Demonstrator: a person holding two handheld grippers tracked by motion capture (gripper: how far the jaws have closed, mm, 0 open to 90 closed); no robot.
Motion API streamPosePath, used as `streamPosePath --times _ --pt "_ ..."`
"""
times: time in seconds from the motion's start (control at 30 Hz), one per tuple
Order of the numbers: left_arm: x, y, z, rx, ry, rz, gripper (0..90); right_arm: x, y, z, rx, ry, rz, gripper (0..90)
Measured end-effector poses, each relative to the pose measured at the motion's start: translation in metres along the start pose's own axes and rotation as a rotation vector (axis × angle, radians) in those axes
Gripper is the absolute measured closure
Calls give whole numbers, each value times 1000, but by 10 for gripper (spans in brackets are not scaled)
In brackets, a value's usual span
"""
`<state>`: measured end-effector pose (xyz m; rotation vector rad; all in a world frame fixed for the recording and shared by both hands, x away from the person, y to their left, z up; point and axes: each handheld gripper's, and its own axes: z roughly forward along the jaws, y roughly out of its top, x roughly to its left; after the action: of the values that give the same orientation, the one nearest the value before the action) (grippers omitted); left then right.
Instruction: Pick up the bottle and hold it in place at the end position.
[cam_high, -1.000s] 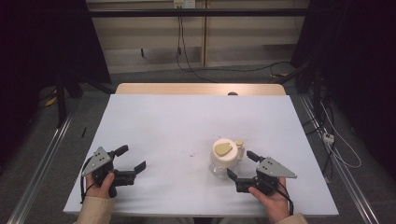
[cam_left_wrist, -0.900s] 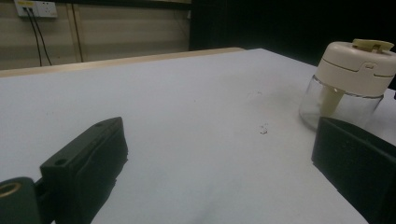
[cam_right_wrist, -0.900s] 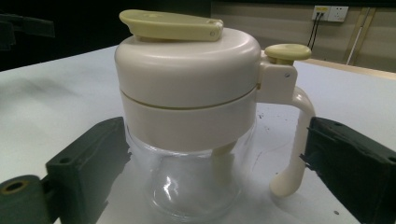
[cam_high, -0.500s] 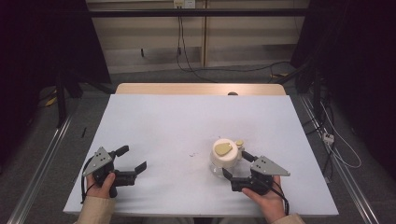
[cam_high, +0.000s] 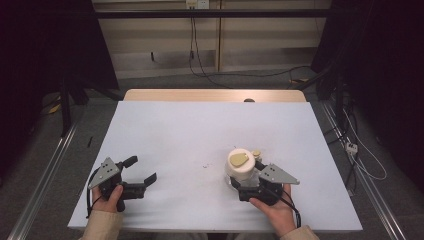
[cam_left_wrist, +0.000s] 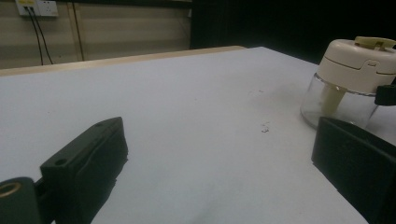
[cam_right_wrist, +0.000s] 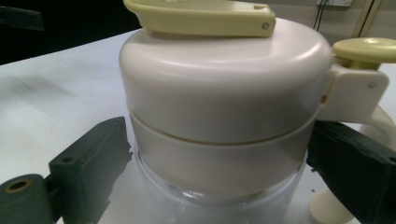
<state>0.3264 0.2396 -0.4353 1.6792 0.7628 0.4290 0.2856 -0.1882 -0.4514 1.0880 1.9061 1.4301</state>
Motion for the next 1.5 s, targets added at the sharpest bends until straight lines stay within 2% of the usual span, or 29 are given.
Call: streamPosePath --times 0.13,0.6,0.73,1.17,1.5 --pt "0 0 0 -2 -1 2 30 1 1 4 2 -7 15 51" --pt "1 0 0 -2 2 3 30 7 3 20 9 -50 16 0" --pt "1 0 0 0 1 3 30 7 3 22 3 -54 35 5" --pt "0 0 0 0 2 3 31 6 4 27 -6 -65 56 39" --pt "-1 0 1 -2 -2 0 30 6 3 27 -5 -62 55 49"
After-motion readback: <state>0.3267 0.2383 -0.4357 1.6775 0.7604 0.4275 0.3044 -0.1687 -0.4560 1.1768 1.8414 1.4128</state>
